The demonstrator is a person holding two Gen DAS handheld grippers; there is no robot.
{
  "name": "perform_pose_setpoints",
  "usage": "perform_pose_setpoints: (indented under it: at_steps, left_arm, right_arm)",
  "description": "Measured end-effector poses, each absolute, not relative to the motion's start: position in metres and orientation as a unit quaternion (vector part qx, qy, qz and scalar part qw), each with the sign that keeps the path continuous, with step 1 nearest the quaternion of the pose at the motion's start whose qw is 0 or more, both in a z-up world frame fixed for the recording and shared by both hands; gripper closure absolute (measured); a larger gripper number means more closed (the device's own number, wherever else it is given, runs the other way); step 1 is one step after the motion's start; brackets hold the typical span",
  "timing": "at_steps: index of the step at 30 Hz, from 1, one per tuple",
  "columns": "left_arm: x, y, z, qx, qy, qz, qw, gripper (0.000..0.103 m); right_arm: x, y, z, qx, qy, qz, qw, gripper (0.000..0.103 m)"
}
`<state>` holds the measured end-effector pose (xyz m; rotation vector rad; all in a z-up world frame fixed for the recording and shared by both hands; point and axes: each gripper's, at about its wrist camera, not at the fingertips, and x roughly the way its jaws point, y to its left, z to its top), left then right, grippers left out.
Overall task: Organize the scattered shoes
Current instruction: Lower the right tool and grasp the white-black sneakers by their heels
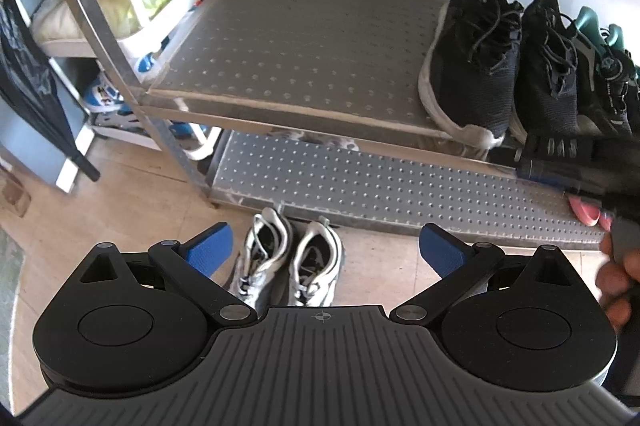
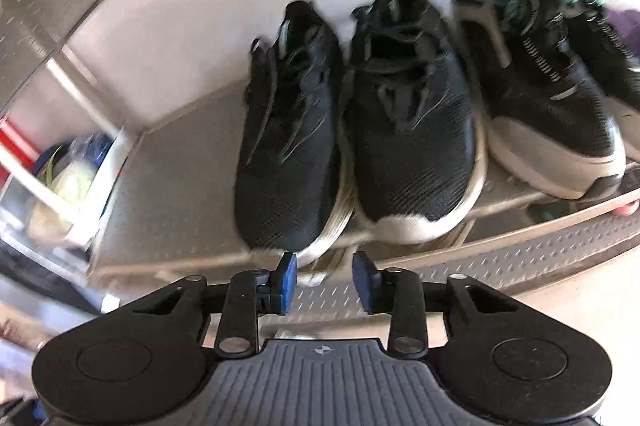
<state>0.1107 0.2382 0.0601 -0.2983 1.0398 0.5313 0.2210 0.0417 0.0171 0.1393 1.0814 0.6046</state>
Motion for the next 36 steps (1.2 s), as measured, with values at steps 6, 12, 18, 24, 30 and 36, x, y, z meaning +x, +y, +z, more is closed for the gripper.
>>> perform_pose_setpoints:
  at_steps: [6, 12, 18, 24, 30, 36]
  left_arm:
    - [0.09, 0.272, 0.061, -0.137, 0.487, 0.3, 0.809, 0.001]
    - [0.065, 0.301, 0.066, -0.147, 0.479, 0.319, 0.804, 0.001]
    - [0.043, 0.336, 0.069, -0.142, 0.47, 0.368, 0.789, 0.001]
    - [0.032, 0.356, 0.07, -0.168, 0.463, 0.39, 0.778, 0.001]
    - [0.037, 0.354, 0.071, -0.164, 0.466, 0.378, 0.783, 0.001]
    - [0.039, 0.357, 0.07, -0.168, 0.462, 0.39, 0.779, 0.001]
  right_arm:
    - [0.179, 0.077, -0.014, -0.036, 0.558, 0.352, 0.75, 0.061]
    - [0.137, 0.122, -0.059, -0.055, 0.591, 0.362, 0.719, 0.051]
    - [0.135, 0.154, -0.121, -0.003, 0.625, 0.313, 0.716, 0.051]
    - [0.151, 0.201, -0.177, -0.005, 0.641, 0.275, 0.717, 0.05]
    - [0.164, 0.23, -0.222, -0.007, 0.649, 0.243, 0.721, 0.047]
    - [0.148, 0.255, -0.249, -0.141, 0.583, 0.257, 0.758, 0.065]
